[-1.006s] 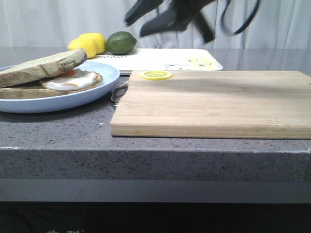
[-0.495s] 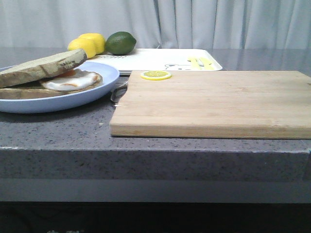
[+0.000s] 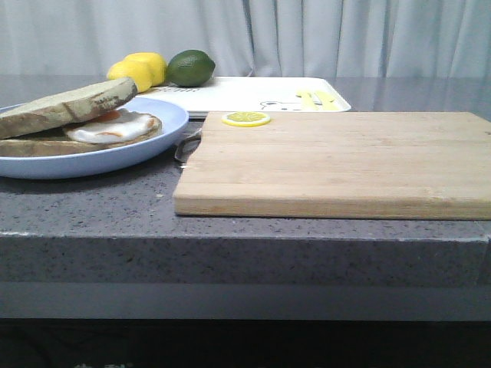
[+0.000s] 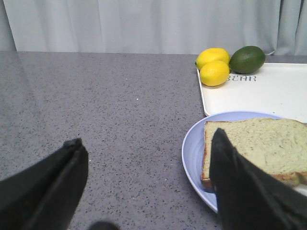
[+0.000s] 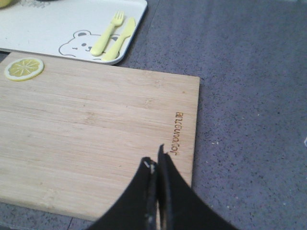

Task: Place bread and move sandwich to tray
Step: 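Withdraw the right gripper away from the plate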

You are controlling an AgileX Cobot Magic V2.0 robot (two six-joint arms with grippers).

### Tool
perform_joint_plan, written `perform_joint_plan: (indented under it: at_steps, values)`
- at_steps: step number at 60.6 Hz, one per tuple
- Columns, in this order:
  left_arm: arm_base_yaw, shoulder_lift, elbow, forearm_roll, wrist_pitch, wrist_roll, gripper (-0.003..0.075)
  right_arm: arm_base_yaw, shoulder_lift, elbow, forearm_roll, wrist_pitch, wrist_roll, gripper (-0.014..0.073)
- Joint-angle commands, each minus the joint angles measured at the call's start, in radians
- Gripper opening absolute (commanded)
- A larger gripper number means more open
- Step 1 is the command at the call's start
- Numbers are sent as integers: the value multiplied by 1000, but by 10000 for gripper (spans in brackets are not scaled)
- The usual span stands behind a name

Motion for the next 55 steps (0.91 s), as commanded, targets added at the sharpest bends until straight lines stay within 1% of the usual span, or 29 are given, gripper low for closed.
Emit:
perform_joint_plan:
  at_steps: [1,6,11,16,22,28,36,41,44,55]
  values:
    - [-7,10,-38,1,-76,0,513,-5,-125,71,-2,-117,3,-60]
    - [-7,10,-31,1,-76,0,513,-5,-222,128,-2,-123,3,-60]
    - [-7,10,-29,1,-77,0,513,-5,-280,157,-2,-145,3,-60]
    - [-7,12,-29,-6,-96,0,513,-5,-294,159,-2,-157,3,-60]
    - [-7,17,-29,-57,-104,0,513,-5,-294,159,-2,-149,3,-60]
    - [-7,61,-48,-68,-60,0,513,-5,-294,159,-2,-154,3,-60]
    - [-7,222,-149,-68,47,0,513,-5,-294,159,-2,-164,3,-60]
    - [-11,348,-239,-68,110,2,513,-5,-294,159,-2,-168,3,-60]
    - [-21,419,-296,-68,148,27,513,-5,-294,159,-2,-168,3,-60]
    - [-59,660,-478,-66,236,51,513,-5,-294,159,-2,-171,3,-60]
